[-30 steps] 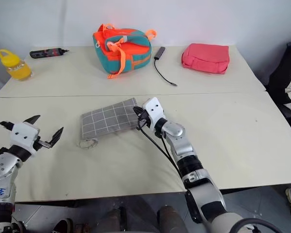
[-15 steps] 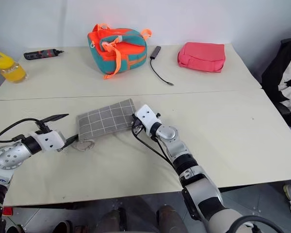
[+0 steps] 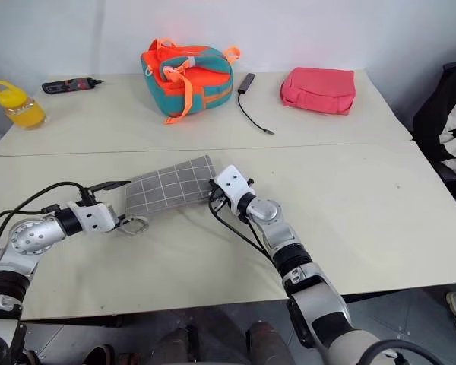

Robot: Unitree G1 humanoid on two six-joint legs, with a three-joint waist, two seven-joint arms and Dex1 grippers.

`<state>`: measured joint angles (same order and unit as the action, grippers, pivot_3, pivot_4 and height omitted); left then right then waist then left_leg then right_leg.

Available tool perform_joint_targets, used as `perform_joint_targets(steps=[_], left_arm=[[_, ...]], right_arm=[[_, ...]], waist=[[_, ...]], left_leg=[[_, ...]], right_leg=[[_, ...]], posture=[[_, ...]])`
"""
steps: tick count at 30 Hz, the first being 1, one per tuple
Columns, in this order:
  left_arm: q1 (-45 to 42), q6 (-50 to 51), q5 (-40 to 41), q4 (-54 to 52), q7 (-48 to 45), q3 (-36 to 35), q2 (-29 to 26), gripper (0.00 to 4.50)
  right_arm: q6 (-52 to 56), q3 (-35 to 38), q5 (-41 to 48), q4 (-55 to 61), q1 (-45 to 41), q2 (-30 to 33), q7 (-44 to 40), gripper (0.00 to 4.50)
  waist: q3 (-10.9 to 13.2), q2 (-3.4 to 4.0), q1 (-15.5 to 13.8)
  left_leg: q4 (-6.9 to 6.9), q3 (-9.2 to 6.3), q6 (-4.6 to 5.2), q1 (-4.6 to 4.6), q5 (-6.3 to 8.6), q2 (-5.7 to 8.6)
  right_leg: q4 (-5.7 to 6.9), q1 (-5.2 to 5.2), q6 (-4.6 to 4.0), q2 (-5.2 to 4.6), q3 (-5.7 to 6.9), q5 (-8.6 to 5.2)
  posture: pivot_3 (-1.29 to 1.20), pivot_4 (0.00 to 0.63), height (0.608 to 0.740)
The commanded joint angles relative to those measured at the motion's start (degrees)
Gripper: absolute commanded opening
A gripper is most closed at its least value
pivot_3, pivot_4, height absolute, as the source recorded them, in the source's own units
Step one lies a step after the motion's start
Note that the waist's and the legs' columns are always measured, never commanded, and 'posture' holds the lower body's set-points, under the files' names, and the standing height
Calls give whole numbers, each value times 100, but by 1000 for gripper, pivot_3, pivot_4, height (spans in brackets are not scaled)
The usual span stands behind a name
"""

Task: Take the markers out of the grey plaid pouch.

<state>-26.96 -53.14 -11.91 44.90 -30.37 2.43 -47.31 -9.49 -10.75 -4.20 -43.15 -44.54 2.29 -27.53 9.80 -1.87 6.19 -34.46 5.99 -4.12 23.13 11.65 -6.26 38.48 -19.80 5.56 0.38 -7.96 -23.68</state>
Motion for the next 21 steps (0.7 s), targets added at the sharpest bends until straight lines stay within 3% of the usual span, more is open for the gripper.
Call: perform_joint_targets(steps=[1,6,11,16,20,21], left_arm=[[132,-129,0,20,-340,359,182,3013],[192,-95,123,-53,-431,360,213,1977],[302,-11,317,-147,-485,277,230,1287],[575,218,555,-624,-543,202,281,190],[834,730,786,-1258,-530,104,415,76],[876,880,784,-1421,-471,68,460,27]], right_arm=[[12,82,63,232,19,49,-10,0],[41,57,61,334,75,62,-28,0],[80,69,72,446,97,96,-42,0],[130,80,90,714,128,200,-100,0],[374,194,420,1119,137,254,-410,0],[472,232,530,1271,150,282,-509,187]], waist=[[0,0,-2],[0,0,3],[1,3,15],[2,5,18],[4,13,17],[5,13,16]], left_leg=[[-4,0,3,0,2,1],[-22,0,9,0,10,0],[-22,0,10,0,11,0],[-23,0,11,0,15,0],[-22,1,11,-1,17,0],[-23,1,11,-1,17,0]], right_leg=[[2,2,2,-1,0,-1],[6,7,5,-1,0,-3],[6,8,6,-1,-2,-3],[6,8,9,-2,-5,-5],[7,8,11,-2,-6,-6],[6,8,11,-1,-6,-6]], posture=[[0,150,740],[0,150,740],[0,150,740],[0,150,740],[0,150,740],[0,150,740]])
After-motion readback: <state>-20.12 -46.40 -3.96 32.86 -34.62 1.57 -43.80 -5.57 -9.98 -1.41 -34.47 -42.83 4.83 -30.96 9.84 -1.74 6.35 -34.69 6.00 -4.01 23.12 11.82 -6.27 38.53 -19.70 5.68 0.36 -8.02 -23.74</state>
